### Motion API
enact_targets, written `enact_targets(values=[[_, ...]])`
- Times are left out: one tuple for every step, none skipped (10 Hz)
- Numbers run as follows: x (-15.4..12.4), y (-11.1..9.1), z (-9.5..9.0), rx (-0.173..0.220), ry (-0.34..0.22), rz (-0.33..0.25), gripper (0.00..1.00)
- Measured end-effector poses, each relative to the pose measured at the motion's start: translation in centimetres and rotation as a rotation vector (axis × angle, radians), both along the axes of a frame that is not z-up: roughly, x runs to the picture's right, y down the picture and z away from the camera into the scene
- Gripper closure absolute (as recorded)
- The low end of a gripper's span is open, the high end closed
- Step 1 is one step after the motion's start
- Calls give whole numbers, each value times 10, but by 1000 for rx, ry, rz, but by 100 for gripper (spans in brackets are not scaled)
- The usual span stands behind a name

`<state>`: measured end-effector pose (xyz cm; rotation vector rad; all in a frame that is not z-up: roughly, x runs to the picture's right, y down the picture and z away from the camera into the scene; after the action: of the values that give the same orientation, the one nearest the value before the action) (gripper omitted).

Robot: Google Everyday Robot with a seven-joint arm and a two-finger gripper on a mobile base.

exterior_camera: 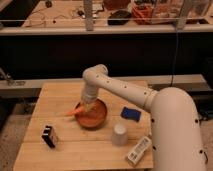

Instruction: Place the pepper in the ceramic bowl

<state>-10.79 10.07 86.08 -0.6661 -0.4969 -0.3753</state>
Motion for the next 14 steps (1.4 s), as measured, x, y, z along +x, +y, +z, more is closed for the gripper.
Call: enact_targets(values=[[0, 0, 0, -1, 0, 0, 65], [0, 0, 0, -2, 1, 0, 65], [1, 0, 0, -3, 1, -1, 65], [1, 1, 0, -6, 3, -4, 65], [2, 1, 0, -7, 4, -4, 65], [1, 2, 0, -7, 4, -4, 65], [2, 1, 0, -8, 4, -4, 65], [2, 2, 0, -9, 5, -5, 65], [2, 2, 0, -10, 6, -5, 65], [3, 3, 1, -13, 7, -7, 65], [3, 3, 0, -15, 8, -9, 65], [3, 3, 0, -15, 8, -9, 65], [3, 3, 0, -16, 8, -9, 65], [4, 3, 0, -16, 8, -10, 63]])
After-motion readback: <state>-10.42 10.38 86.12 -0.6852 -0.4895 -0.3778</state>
